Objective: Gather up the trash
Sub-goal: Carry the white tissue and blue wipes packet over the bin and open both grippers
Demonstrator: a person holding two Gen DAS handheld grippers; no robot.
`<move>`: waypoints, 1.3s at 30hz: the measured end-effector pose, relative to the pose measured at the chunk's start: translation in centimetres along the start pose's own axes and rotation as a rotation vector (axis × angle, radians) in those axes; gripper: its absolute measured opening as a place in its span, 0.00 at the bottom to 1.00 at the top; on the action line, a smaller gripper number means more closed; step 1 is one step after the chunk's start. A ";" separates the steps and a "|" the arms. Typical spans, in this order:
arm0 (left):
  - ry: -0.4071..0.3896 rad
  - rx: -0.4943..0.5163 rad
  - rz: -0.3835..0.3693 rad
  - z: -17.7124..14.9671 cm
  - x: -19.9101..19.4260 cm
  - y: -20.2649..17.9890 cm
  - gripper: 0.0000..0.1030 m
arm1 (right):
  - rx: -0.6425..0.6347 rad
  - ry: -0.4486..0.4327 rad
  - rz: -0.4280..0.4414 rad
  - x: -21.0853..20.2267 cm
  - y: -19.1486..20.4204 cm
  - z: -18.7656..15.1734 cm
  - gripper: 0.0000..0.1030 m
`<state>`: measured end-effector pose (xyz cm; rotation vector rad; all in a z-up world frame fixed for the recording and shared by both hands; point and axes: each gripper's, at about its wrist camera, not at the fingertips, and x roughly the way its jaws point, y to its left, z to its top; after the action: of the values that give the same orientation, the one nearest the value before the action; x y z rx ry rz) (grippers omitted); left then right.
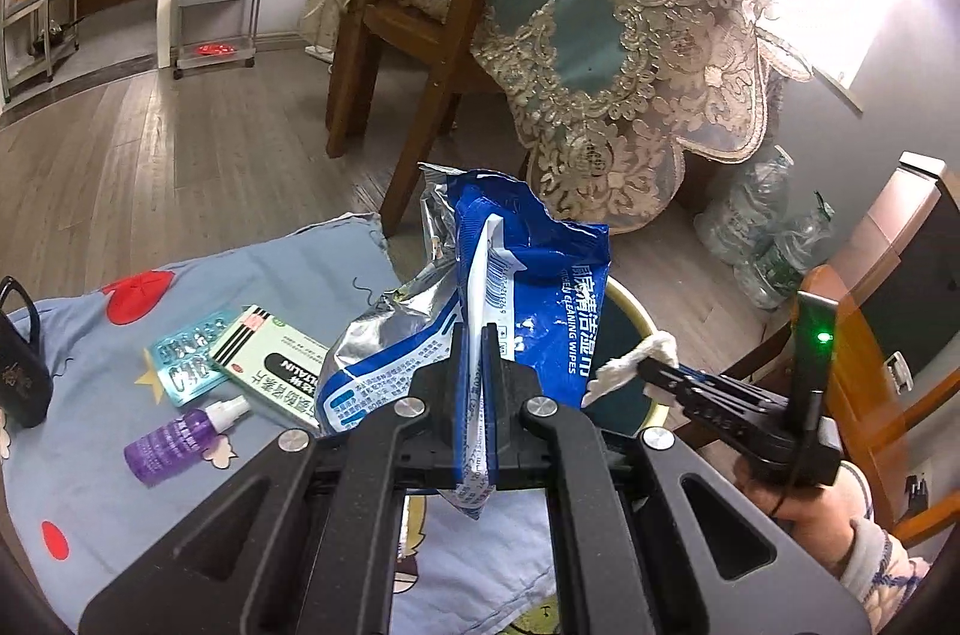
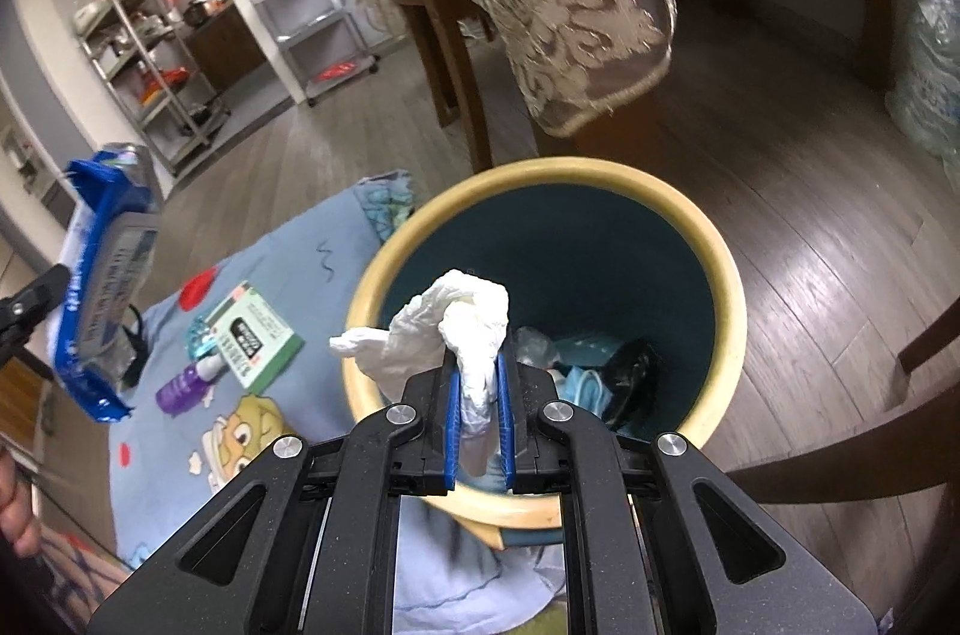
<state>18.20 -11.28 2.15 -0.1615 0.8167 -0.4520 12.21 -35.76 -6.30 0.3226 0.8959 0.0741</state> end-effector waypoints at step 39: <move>0.122 -0.082 -0.168 1.0 11.8 -5.5 0.03 | 0.137 -0.047 -0.002 -4.0 -2.4 -1.3 0.68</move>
<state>24.14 -21.50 -3.32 -0.2820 0.9464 -0.5912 8.54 -38.51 -4.73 0.4491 0.8564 0.0027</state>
